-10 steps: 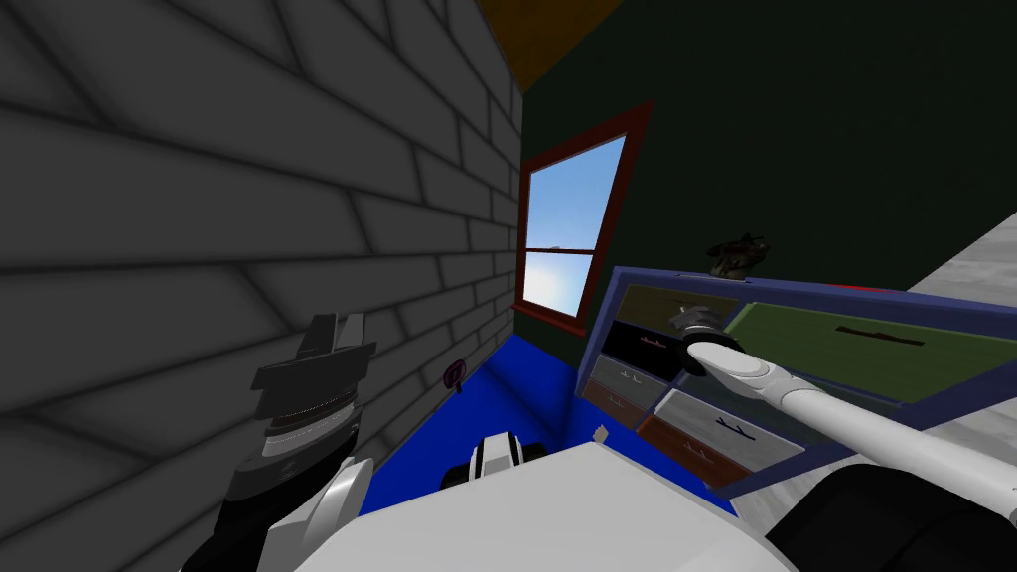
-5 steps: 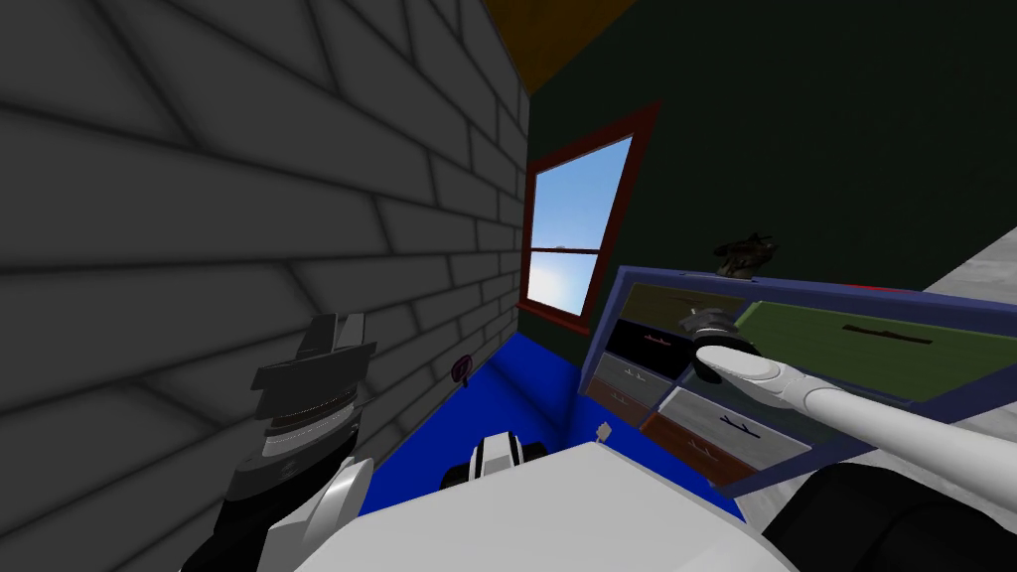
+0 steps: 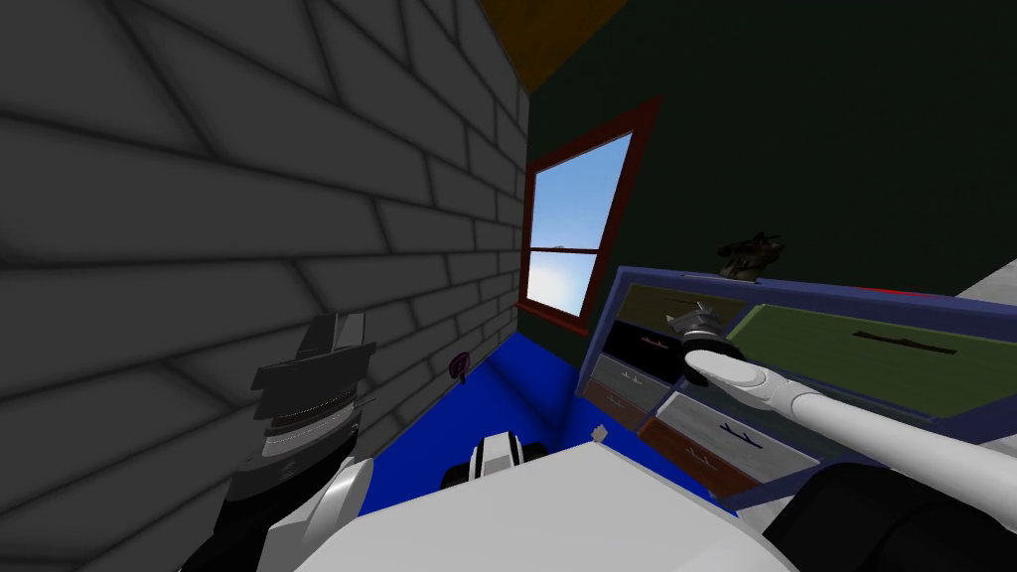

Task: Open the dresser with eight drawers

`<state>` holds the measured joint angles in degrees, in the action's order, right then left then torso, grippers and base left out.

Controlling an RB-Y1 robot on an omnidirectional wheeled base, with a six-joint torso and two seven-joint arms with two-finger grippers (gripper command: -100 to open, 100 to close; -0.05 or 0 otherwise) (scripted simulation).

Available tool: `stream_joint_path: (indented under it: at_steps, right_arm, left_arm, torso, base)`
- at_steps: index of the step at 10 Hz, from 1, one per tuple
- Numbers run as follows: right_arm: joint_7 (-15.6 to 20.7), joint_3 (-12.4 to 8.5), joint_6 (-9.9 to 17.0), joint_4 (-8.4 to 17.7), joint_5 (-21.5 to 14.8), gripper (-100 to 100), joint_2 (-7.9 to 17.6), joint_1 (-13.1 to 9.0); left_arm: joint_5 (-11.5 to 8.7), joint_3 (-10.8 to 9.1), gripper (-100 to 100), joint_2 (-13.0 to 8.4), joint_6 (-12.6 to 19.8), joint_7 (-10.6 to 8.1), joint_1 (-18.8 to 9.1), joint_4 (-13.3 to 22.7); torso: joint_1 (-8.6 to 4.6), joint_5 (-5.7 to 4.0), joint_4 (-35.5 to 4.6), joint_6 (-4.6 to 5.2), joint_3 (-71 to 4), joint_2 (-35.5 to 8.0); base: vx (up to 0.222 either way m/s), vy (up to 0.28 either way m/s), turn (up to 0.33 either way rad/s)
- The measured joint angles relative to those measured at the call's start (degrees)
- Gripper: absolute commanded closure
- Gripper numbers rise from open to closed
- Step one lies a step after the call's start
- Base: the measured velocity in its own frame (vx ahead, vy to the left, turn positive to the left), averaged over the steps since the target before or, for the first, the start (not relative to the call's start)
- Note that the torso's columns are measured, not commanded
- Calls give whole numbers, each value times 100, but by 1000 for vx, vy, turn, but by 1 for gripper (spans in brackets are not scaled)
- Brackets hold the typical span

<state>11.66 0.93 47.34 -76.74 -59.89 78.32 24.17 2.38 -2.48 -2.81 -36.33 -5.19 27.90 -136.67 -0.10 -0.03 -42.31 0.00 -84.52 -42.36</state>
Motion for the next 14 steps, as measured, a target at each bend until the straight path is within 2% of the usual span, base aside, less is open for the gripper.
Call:
stream_joint_path:
  at_steps: [2,4,9,12,14]
  right_arm:
    - [-72,1,218,-250,-175,-100,-102,74]
    - [-200,64,385,-376,-421,-100,-238,30]
    - [-409,170,931,-943,-963,-100,-600,-10]
    - [-585,256,1184,-1136,-1288,-100,-788,-71]
    - [-669,283,1435,-1441,-1528,-100,-953,-37]
  left_arm:
    - [0,0,0,1,0,0,1,0]
    - [0,1,0,1,0,0,0,0]
    - [0,0,0,0,0,0,1,0]
    - [0,1,0,1,0,0,0,0]
    - [0,0,0,0,0,0,0,0]
  torso:
    - [28,9,4,1,-9,14]
    - [17,6,2,0,-5,7]
    - [10,4,4,0,-10,14]
    - [17,5,1,0,-2,4]
    - [-10,-2,0,2,0,0]
  base:
    - [-31,-121,59]
    - [-60,-146,93]
    - [-51,-158,72]
    - [-64,-135,78]
    - [-74,-188,84]
